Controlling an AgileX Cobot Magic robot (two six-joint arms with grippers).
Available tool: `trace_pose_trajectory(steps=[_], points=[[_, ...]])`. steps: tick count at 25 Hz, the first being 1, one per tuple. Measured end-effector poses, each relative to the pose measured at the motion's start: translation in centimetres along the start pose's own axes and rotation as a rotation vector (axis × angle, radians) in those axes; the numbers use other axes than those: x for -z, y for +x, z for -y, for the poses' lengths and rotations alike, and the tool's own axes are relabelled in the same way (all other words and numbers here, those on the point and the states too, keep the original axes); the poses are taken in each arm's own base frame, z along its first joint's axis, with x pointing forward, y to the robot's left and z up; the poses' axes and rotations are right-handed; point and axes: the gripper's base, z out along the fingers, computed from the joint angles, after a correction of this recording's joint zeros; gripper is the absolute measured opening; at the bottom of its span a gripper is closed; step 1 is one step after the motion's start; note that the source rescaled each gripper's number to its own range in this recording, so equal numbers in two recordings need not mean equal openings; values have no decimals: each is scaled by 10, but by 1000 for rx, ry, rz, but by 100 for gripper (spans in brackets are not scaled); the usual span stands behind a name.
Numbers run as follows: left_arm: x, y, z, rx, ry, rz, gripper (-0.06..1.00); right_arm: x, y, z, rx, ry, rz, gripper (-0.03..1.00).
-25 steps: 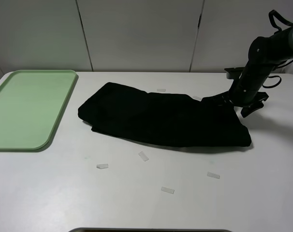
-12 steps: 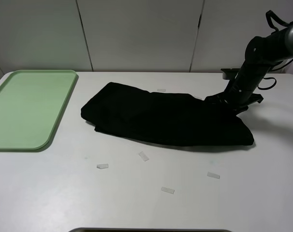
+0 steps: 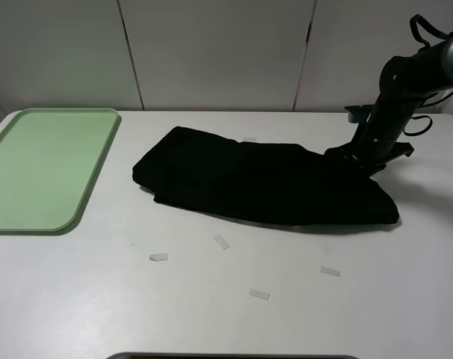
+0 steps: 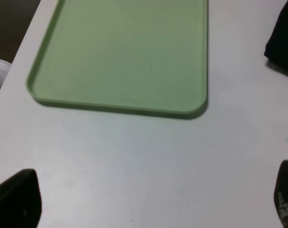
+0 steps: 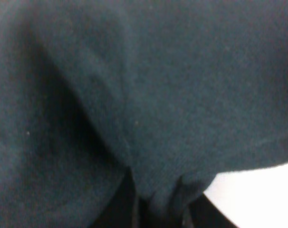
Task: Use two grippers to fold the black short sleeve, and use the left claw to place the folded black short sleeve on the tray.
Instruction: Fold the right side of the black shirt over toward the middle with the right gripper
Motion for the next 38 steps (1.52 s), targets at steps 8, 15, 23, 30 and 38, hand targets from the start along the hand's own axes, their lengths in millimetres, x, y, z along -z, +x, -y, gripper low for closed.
trace_pose_trajectory(steps=[8, 15, 23, 30, 38], points=[[0, 0, 0, 0, 0, 1, 98, 36, 7, 21, 38, 119, 2, 9], [0, 0, 0, 0, 0, 1, 98, 73, 12, 42, 1, 167, 10, 9], [0, 0, 0, 0, 0, 1, 98, 107, 7, 51, 18, 225, -11, 9], [0, 0, 0, 0, 0, 1, 98, 127, 4, 57, 32, 283, -51, 9], [0, 0, 0, 0, 0, 1, 98, 116, 1, 62, 60, 334, -83, 9]])
